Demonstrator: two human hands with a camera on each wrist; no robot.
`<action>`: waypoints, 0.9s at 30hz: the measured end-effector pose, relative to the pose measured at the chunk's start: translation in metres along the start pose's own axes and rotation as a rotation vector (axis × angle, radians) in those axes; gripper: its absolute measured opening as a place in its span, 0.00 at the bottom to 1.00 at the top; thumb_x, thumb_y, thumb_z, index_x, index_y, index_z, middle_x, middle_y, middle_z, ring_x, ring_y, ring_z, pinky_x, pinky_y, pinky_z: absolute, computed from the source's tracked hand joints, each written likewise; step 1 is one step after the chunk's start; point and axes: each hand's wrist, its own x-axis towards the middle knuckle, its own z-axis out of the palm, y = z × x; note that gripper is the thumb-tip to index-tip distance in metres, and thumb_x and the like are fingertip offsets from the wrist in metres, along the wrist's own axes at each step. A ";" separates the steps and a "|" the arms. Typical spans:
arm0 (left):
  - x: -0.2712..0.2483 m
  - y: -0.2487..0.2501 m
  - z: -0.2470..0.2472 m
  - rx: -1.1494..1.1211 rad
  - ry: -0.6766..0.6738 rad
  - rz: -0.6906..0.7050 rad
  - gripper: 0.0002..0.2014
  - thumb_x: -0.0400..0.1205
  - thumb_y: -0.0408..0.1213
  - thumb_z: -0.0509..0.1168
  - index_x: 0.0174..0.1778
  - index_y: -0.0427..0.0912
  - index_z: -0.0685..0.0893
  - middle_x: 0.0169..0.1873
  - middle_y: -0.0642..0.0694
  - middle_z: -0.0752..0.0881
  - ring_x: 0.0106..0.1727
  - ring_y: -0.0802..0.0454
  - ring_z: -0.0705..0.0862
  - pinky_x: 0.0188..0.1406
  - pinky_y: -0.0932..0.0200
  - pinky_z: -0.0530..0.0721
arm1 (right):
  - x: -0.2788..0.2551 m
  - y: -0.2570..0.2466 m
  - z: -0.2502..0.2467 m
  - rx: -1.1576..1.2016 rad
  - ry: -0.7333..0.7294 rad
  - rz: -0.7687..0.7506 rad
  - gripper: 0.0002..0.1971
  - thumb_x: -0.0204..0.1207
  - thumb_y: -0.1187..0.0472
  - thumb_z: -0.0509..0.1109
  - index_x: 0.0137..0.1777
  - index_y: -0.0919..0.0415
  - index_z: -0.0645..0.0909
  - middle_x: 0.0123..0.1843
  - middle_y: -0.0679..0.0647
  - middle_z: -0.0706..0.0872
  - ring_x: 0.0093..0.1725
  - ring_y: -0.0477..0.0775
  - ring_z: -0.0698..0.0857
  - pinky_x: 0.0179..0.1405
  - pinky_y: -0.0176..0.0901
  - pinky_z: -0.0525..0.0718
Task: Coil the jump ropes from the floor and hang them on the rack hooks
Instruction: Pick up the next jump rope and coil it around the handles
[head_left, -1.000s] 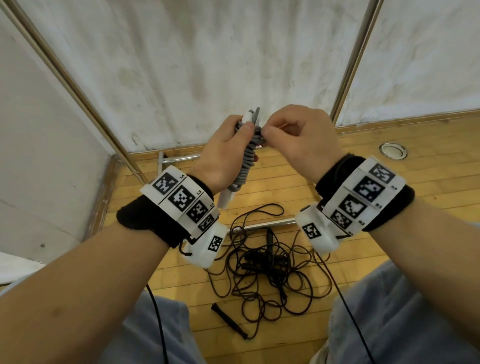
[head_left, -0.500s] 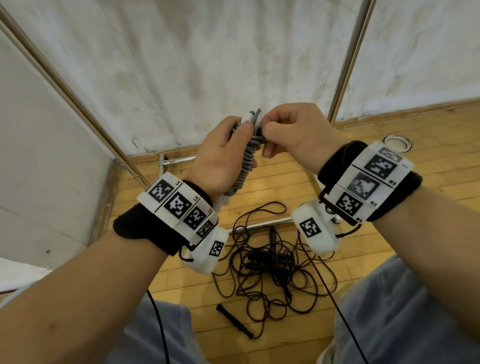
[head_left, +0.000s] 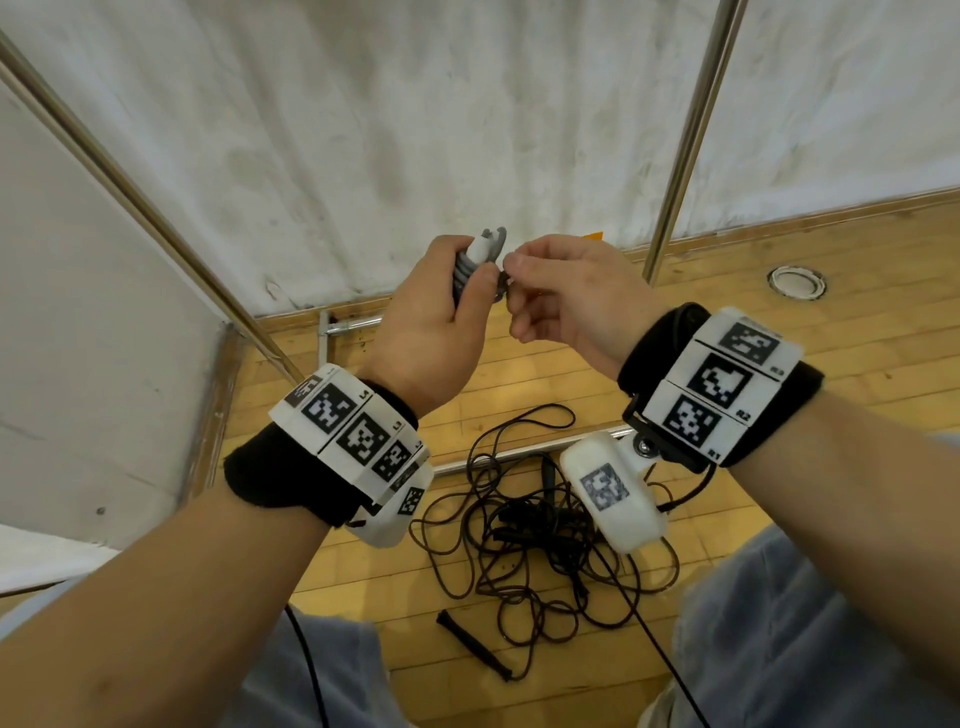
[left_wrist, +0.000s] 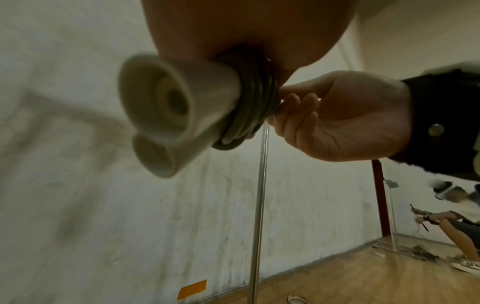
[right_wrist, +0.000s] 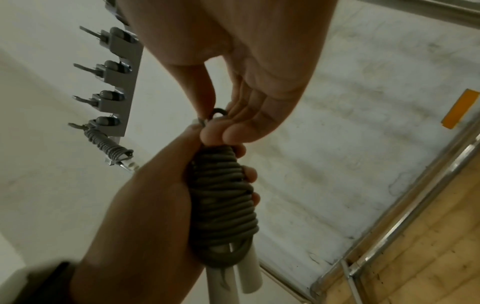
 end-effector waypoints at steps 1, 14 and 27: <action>0.001 -0.001 0.000 0.019 0.003 0.006 0.08 0.84 0.48 0.54 0.56 0.52 0.72 0.36 0.59 0.80 0.34 0.67 0.79 0.31 0.73 0.73 | 0.001 -0.001 0.000 0.006 0.014 0.002 0.05 0.79 0.68 0.65 0.41 0.64 0.79 0.25 0.55 0.80 0.22 0.53 0.79 0.25 0.42 0.79; 0.005 0.007 0.005 -0.086 0.088 -0.148 0.07 0.79 0.52 0.64 0.42 0.56 0.74 0.31 0.47 0.85 0.31 0.47 0.86 0.21 0.52 0.83 | 0.006 0.015 0.005 -0.086 0.129 -0.007 0.10 0.82 0.64 0.60 0.44 0.63 0.82 0.21 0.50 0.75 0.19 0.49 0.70 0.20 0.38 0.73; 0.006 0.021 0.000 -0.336 -0.019 -0.179 0.09 0.83 0.46 0.64 0.47 0.44 0.75 0.31 0.48 0.85 0.23 0.55 0.85 0.17 0.61 0.79 | 0.015 0.018 -0.010 -0.013 0.126 -0.018 0.09 0.82 0.66 0.61 0.43 0.63 0.81 0.21 0.48 0.78 0.20 0.47 0.73 0.22 0.38 0.76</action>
